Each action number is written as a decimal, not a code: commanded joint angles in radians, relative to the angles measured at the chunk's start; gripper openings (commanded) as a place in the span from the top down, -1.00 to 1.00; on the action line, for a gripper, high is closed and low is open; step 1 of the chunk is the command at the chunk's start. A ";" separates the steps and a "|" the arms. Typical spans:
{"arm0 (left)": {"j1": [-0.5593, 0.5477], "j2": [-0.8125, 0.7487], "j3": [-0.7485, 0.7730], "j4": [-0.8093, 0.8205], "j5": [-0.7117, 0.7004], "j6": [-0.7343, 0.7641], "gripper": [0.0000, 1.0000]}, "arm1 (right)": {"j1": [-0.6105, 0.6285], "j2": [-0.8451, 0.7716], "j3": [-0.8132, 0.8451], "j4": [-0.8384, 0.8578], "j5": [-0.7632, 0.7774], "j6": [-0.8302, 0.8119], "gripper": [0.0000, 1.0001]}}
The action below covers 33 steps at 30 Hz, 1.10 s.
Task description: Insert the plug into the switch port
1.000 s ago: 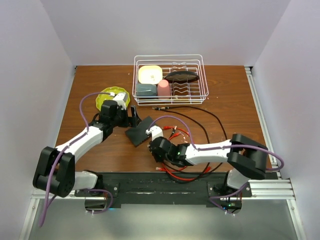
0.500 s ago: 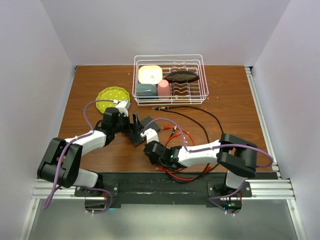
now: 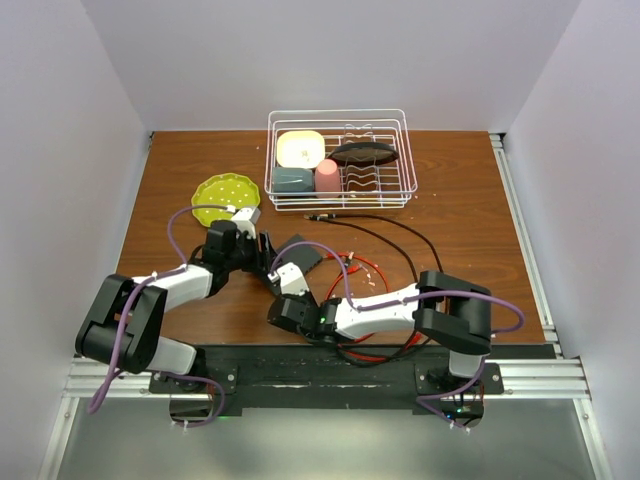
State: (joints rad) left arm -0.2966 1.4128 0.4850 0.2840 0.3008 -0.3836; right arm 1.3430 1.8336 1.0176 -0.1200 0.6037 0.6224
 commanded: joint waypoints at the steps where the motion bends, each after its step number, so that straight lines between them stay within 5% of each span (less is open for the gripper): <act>1: 0.004 -0.020 -0.013 0.041 0.026 -0.015 -0.26 | 0.015 0.007 0.027 -0.047 0.080 0.034 1.00; 7: 0.004 -0.029 0.016 0.023 -0.023 -0.002 -0.67 | 0.015 -0.002 0.027 -0.052 0.071 0.007 1.00; 33: 0.005 0.025 0.041 0.034 -0.008 0.032 -0.65 | 0.018 0.058 0.101 -0.110 0.053 -0.023 1.00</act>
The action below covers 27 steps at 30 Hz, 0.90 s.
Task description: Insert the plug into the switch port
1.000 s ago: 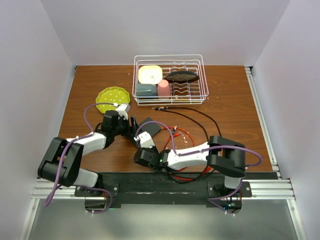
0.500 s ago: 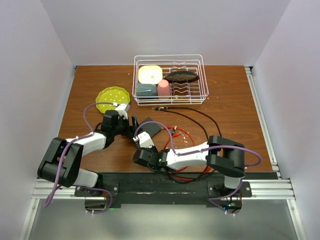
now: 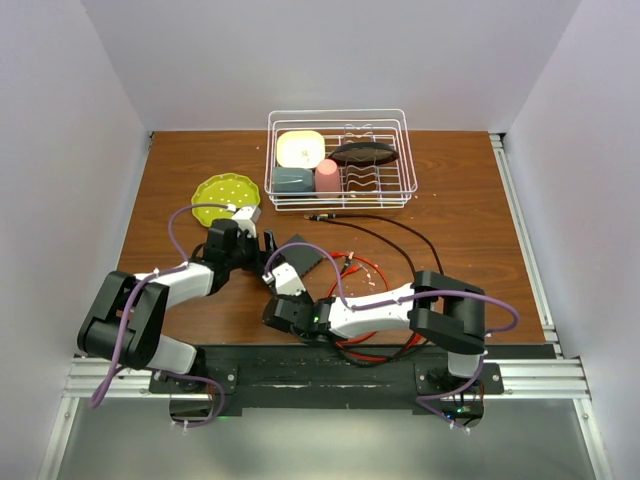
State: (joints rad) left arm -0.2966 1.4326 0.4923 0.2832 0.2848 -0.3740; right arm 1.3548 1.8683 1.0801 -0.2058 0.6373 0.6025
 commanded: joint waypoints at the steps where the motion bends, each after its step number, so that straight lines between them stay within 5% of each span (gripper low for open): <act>1: 0.004 0.003 0.031 0.039 0.008 0.023 -0.65 | 0.006 0.025 0.043 -0.026 0.019 -0.003 1.00; 27: 0.005 0.034 0.029 0.042 0.036 0.021 -0.63 | 0.006 0.066 0.106 -0.112 0.079 0.088 1.00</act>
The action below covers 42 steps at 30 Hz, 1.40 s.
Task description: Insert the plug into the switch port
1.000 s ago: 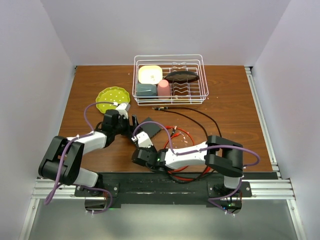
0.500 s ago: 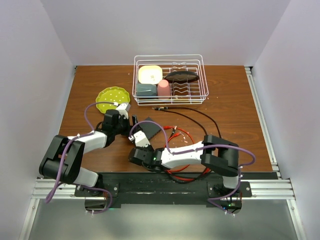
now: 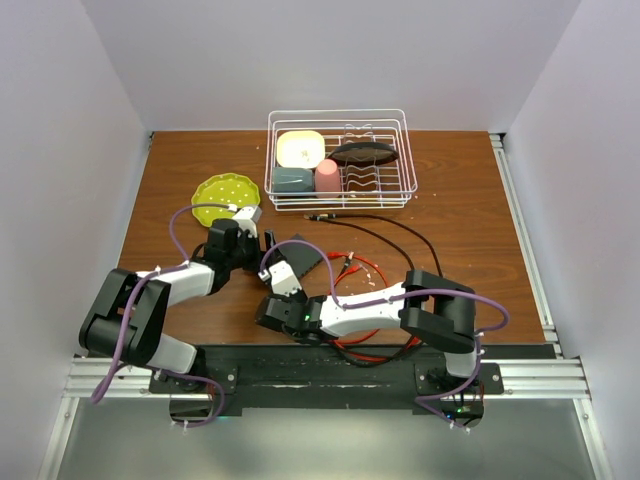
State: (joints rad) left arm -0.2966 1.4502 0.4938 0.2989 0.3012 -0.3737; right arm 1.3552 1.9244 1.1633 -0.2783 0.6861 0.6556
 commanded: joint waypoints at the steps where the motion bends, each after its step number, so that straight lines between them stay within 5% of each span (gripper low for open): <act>1: 0.005 0.015 0.028 0.026 0.019 0.022 -0.63 | 0.004 0.012 0.022 -0.042 0.032 0.036 1.00; 28: 0.005 0.047 0.023 0.046 0.079 0.021 -0.56 | 0.007 0.056 0.079 0.002 0.010 0.019 1.00; 42: 0.005 0.064 0.026 0.057 0.124 0.025 -0.35 | 0.004 0.018 -0.020 0.136 -0.074 -0.234 1.00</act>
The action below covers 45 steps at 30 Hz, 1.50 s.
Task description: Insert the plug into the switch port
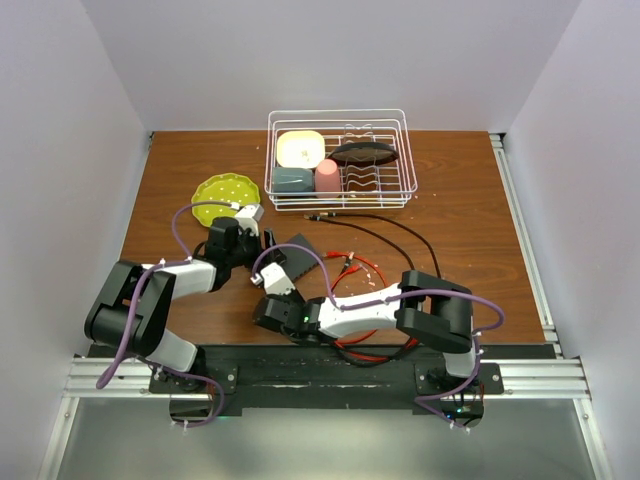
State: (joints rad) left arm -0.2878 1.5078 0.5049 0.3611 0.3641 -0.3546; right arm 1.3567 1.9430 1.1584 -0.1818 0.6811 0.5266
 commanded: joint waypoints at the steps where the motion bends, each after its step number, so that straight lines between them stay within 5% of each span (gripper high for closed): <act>1: -0.005 0.005 0.017 -0.008 0.062 0.009 -0.34 | 0.001 -0.003 -0.016 0.044 -0.075 -0.112 1.00; 28: -0.005 0.046 0.015 0.018 0.144 0.000 -0.10 | -0.099 -0.072 -0.059 0.173 -0.169 -0.126 1.00; 45: -0.007 0.091 0.021 0.042 0.217 -0.004 0.04 | -0.186 -0.139 -0.105 0.312 -0.247 -0.278 1.00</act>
State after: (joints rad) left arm -0.2676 1.5787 0.5224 0.4576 0.4343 -0.3435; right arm 1.2221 1.8423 1.0382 -0.0586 0.4259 0.3183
